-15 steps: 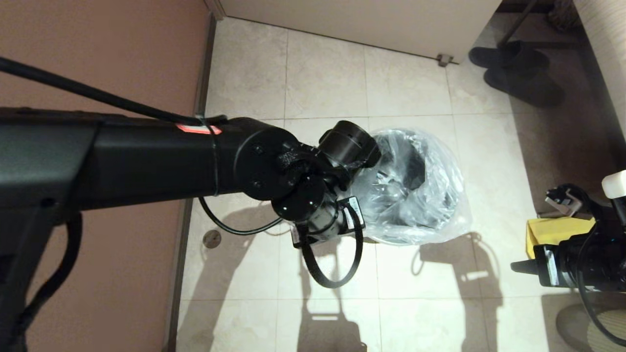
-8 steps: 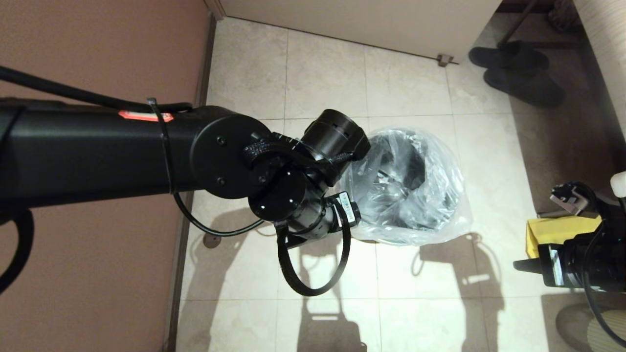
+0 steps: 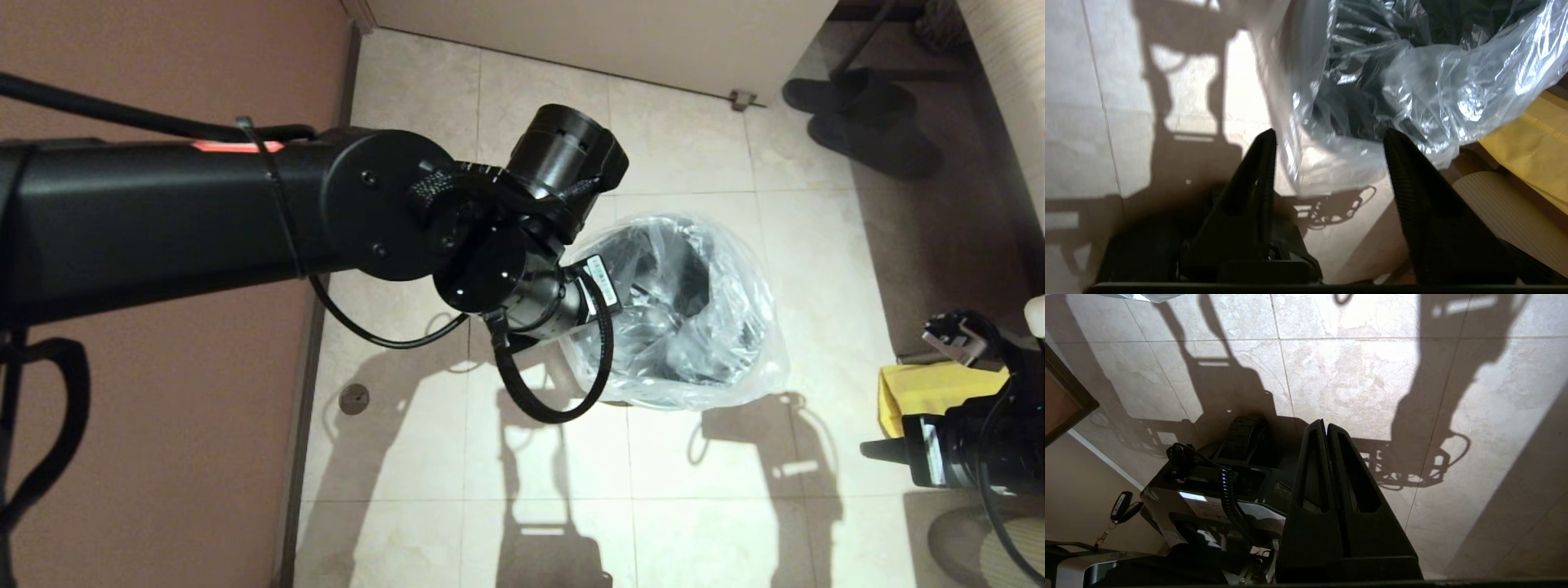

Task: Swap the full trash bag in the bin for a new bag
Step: Put the new garbage bag on the trash can

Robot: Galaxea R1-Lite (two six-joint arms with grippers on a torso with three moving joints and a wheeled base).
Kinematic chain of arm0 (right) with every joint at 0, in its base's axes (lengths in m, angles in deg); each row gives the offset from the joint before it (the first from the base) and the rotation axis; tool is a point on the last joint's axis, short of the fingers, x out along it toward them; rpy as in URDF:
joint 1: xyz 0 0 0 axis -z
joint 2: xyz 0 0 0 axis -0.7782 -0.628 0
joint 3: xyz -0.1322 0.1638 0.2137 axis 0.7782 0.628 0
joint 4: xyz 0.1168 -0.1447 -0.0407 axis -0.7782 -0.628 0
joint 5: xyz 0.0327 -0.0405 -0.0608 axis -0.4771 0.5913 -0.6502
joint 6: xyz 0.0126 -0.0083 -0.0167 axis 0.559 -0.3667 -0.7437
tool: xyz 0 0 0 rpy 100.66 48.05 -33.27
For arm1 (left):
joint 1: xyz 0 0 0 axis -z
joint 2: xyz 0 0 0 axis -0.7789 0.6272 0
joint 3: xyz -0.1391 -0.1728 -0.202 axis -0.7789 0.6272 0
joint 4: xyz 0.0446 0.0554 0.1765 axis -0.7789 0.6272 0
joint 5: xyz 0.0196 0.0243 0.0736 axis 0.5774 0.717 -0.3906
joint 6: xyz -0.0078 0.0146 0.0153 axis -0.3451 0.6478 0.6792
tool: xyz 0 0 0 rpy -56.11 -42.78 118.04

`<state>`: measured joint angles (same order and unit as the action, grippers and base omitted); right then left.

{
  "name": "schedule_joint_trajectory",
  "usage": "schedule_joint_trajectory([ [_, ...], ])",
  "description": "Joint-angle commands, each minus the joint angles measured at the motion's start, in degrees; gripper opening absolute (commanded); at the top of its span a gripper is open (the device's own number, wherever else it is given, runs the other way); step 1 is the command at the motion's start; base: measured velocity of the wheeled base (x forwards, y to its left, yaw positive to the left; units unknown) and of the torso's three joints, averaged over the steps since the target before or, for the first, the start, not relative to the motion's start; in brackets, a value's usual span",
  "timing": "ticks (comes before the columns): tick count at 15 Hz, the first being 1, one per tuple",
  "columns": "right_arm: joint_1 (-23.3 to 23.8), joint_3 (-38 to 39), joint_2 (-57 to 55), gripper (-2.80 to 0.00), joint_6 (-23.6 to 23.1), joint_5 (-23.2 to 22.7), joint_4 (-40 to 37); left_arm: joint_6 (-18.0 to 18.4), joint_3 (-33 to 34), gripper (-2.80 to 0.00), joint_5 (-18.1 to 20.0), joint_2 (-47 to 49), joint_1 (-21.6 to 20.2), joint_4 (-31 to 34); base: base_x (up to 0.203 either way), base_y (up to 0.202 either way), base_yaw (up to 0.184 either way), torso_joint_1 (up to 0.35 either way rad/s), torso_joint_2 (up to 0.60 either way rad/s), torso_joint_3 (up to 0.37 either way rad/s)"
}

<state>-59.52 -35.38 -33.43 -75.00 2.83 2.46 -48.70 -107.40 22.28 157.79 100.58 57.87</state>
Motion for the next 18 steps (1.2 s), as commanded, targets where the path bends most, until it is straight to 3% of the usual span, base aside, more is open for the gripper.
schedule_joint_trajectory([
  [1,0.0,0.0,-0.2,-2.8,0.0,-0.1,0.0,1.9,-2.4,-2.8,-0.1,4.1,-0.2,-1.0,0.0,0.0,0.0,0.0,0.0,0.0],
  [4,0.1,0.2,-0.4,-2.8,0.1,-0.1,-0.1,4.0,-2.3,-2.8,-0.3,6.6,0.2,-3.6,0.0,0.0,0.0,0.0,0.0,0.0],
  [10,0.8,0.6,-0.2,-2.8,0.1,-0.3,0.0,2.0,3.7,-2.8,-0.8,5.7,2.6,1.2,0.0,0.0,0.0,0.0,0.0,0.0],
  [13,0.8,1.5,-0.1,-2.8,0.2,-0.4,0.0,1.8,7.5,-2.8,-1.8,6.1,3.4,1.0,0.0,0.0,0.0,0.0,0.0,0.0],
  [18,1.0,1.4,0.2,-2.8,0.2,-1.6,0.1,1.9,7.8,-2.8,-1.7,9.6,2.9,-1.7,0.0,0.0,0.0,0.0,0.0,0.0],
])
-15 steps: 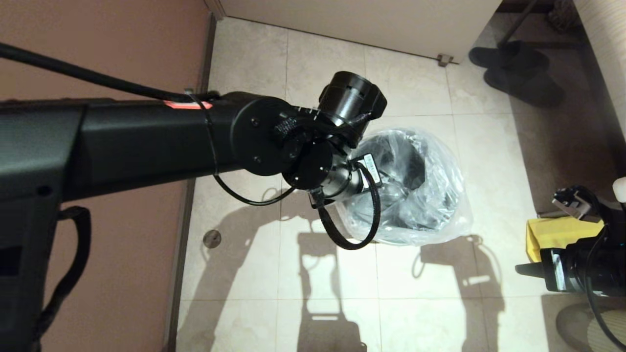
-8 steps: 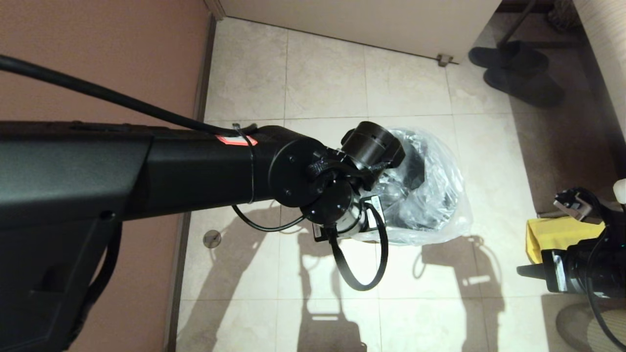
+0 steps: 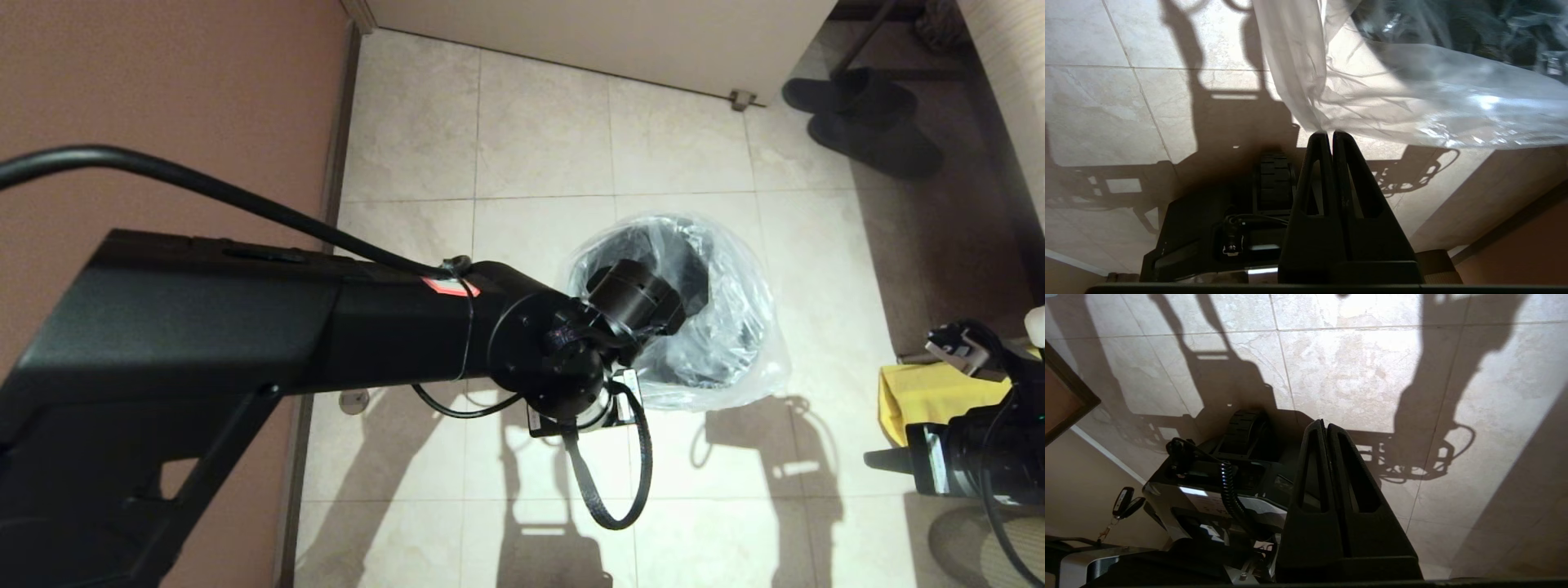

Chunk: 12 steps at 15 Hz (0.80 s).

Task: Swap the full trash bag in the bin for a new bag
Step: Put the new garbage bag on the trash can

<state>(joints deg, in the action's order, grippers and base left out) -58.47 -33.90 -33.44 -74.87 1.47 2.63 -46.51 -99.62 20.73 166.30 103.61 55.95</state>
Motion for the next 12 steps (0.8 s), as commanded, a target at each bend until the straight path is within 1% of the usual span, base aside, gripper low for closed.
schedule_joint_trajectory([
  [1,0.1,-0.1,0.2,-2.8,0.1,-0.7,0.0,-0.2,0.1,-2.8,-0.1,2.0,-0.3,0.0,0.0,0.0,0.0,0.0,0.0,0.0],
  [3,0.0,-0.2,0.7,-2.8,0.1,-1.6,0.0,-0.2,0.2,-2.8,-0.1,4.2,-0.8,-0.3,0.0,0.0,0.0,0.0,0.0,0.0],
  [5,-0.2,-0.4,2.1,-2.8,0.3,-4.7,-0.1,-0.2,0.3,-2.8,-0.1,5.5,-1.6,-1.0,0.0,0.0,0.0,0.0,0.0,0.0],
  [6,-0.4,-0.5,2.2,-2.8,0.5,-5.4,-0.1,-0.2,0.3,-2.8,-0.1,6.2,-2.1,-1.2,0.0,0.0,0.0,0.0,0.0,0.0],
  [7,-0.6,-0.6,2.3,-2.8,0.8,-5.8,0.0,-0.2,0.5,-2.8,0.0,5.8,-2.1,-1.2,0.0,0.0,0.0,0.0,0.0,0.0],
  [8,-0.6,-0.9,2.3,-2.8,1.0,-7.2,0.2,-0.2,1.4,-2.8,0.2,4.4,-1.7,-1.2,0.0,0.0,0.0,0.0,0.0,0.0],
  [10,-0.7,-1.0,1.6,-2.8,1.0,-10.4,2.9,-0.3,4.7,-2.8,2.7,0.7,0.0,-1.1,0.0,0.0,0.0,0.0,0.0,0.0],
  [11,-1.1,-0.9,1.0,-2.8,1.0,-11.1,3.8,-0.4,6.8,-2.8,4.2,-1.2,0.8,-1.1,0.0,0.0,0.0,0.0,0.0,0.0],
  [12,-1.6,-0.8,-0.2,-2.8,1.0,-11.5,5.1,-0.4,8.5,-2.8,4.7,-3.5,1.4,-1.0,0.0,0.0,0.0,0.0,0.0,0.0],
])
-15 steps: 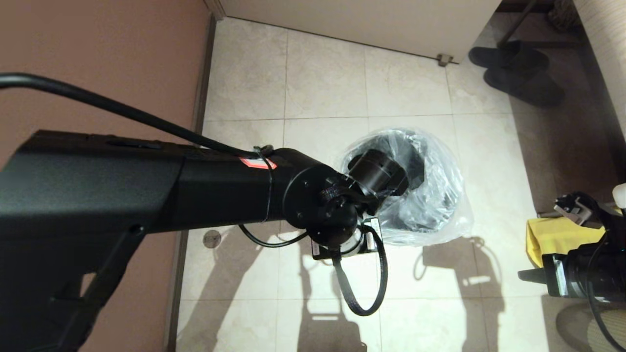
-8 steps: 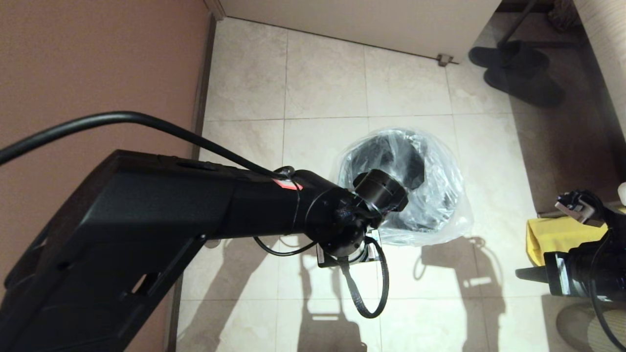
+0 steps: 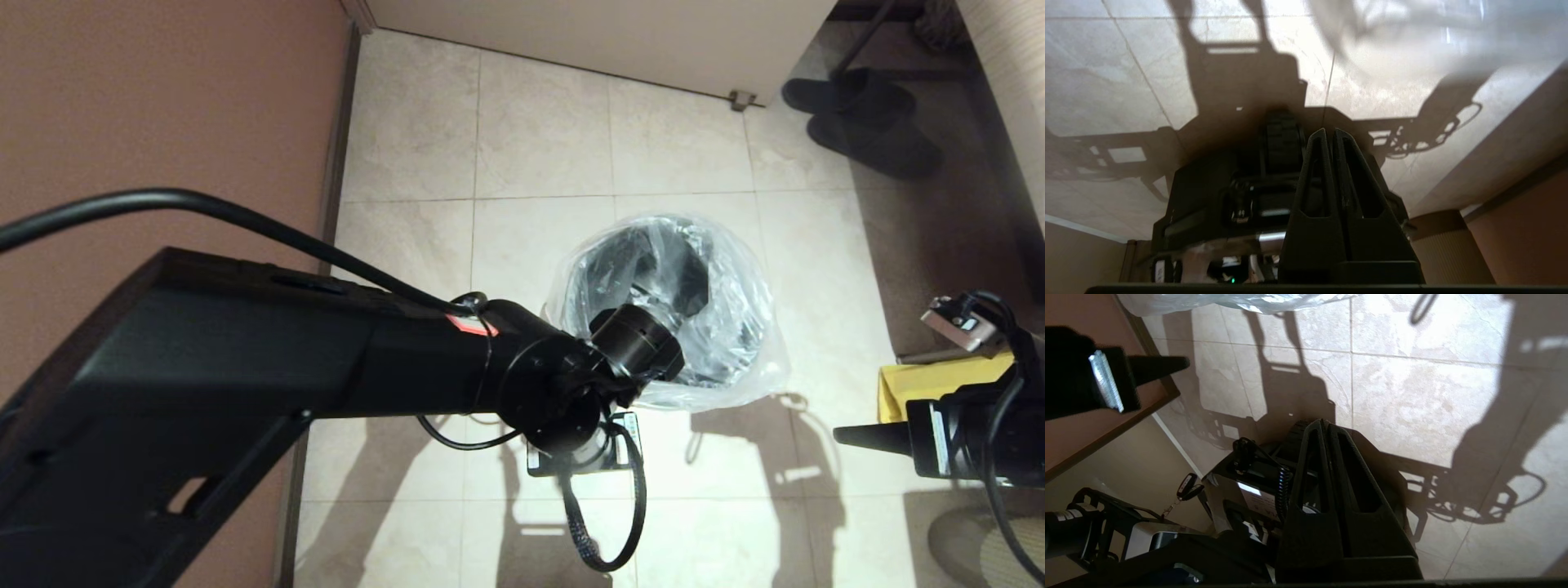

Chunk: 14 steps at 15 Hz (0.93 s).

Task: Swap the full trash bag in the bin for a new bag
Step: Put the new garbage bag on the trash can

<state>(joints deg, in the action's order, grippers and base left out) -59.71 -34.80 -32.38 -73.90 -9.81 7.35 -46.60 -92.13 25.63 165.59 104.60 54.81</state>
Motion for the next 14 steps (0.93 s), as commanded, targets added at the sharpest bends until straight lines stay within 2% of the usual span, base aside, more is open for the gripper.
schedule_joint_trajectory([
  [1,-1.2,0.2,-4.2,-2.8,0.0,-0.6,3.1,-0.2,3.1,-2.8,0.2,-5.7,0.9,0.3,0.0,0.0,0.0,0.0,0.0,0.0],
  [4,-6.2,-0.6,-12.1,-2.8,-0.1,-0.6,16.7,-0.3,9.0,-2.8,1.2,-15.8,1.4,3.4,0.0,0.0,0.0,0.0,0.0,0.0],
  [8,-10.1,-7.2,-19.2,-2.8,-0.2,1.3,20.2,0.8,23.4,-2.8,2.7,-30.9,-0.1,5.2,0.0,0.0,0.0,0.0,0.0,0.0],
  [11,-13.3,-8.9,-22.0,-2.8,-0.5,4.9,20.4,5.1,30.7,-2.8,2.9,-39.5,-7.4,2.0,0.0,0.0,0.0,0.0,0.0,0.0],
  [14,-15.4,-11.8,-25.8,-2.8,-1.9,6.9,20.0,6.0,32.8,-2.8,2.3,-44.0,-14.3,0.3,0.0,0.0,0.0,0.0,0.0,0.0],
])
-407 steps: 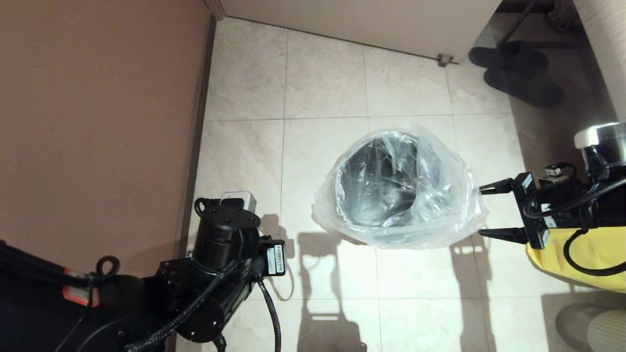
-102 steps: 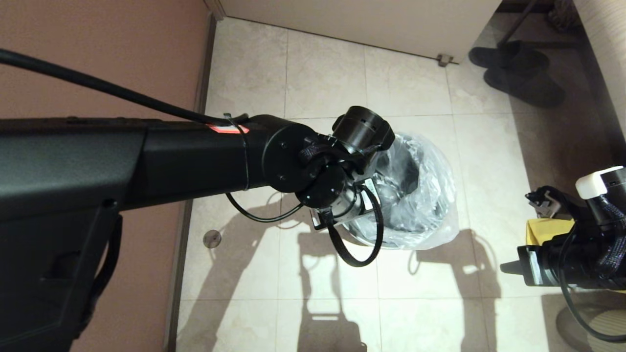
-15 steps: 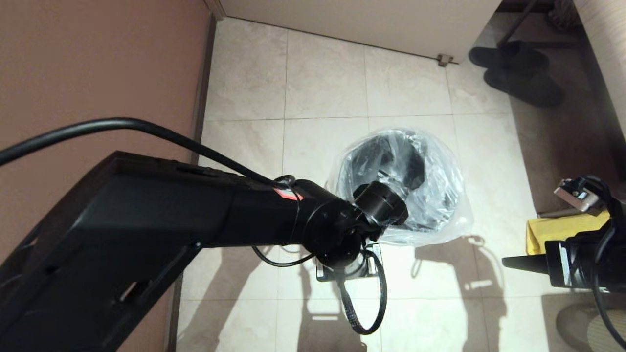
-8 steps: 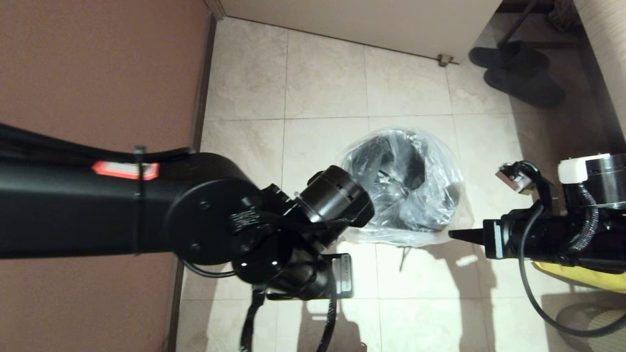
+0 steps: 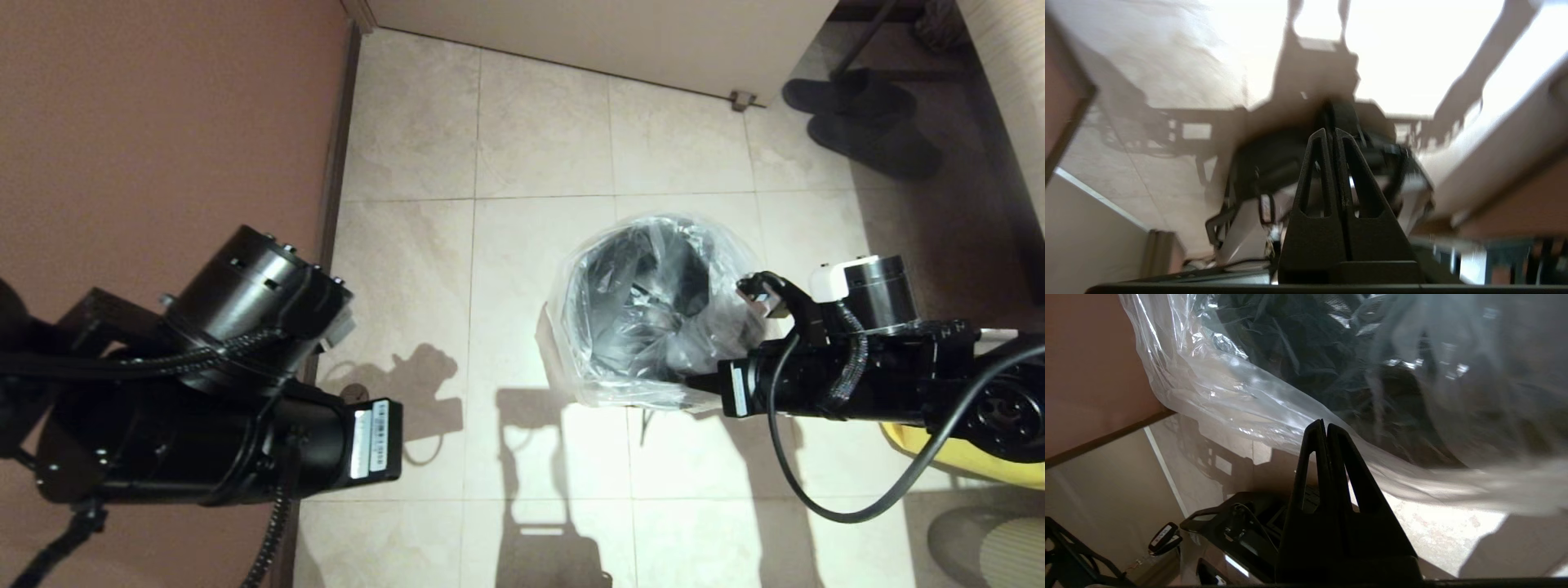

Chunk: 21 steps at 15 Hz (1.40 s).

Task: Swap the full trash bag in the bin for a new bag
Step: Put the new garbage bag on the trash can

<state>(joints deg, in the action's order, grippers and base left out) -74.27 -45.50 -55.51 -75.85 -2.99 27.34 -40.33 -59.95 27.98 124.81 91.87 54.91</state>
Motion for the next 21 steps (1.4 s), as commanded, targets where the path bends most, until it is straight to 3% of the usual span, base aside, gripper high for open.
schedule_joint_trajectory([
  [1,-1.6,-1.7,-3.8,-2.8,-0.6,1.4,-0.1,-0.2,0.6,-2.8,-0.5,-4.3,-4.2,0.1,0.0,0.0,0.0,0.0,0.0,0.0],
  [4,-2.5,-5.1,-6.7,-2.8,-1.7,3.4,-0.4,1.4,0.7,-2.8,-1.3,-7.7,-9.4,0.0,0.0,0.0,0.0,0.0,0.0,0.0],
  [8,-2.9,-5.5,-3.7,-2.8,-1.7,3.2,-6.7,1.6,2.5,-2.8,-3.9,-8.8,-12.2,-2.2,0.0,0.0,0.0,0.0,0.0,0.0],
  [15,-2.7,-5.7,1.7,-2.8,-1.8,3.1,-15.9,1.6,5.0,-2.8,-3.9,-10.6,-12.1,-4.1,0.0,0.0,0.0,0.0,0.0,0.0],
  [21,-2.7,-4.9,-3.9,-2.8,-2.0,3.1,-15.2,1.5,5.7,-2.8,-3.8,-11.1,-12.2,-4.1,0.0,0.0,0.0,0.0,0.0,0.0],
])
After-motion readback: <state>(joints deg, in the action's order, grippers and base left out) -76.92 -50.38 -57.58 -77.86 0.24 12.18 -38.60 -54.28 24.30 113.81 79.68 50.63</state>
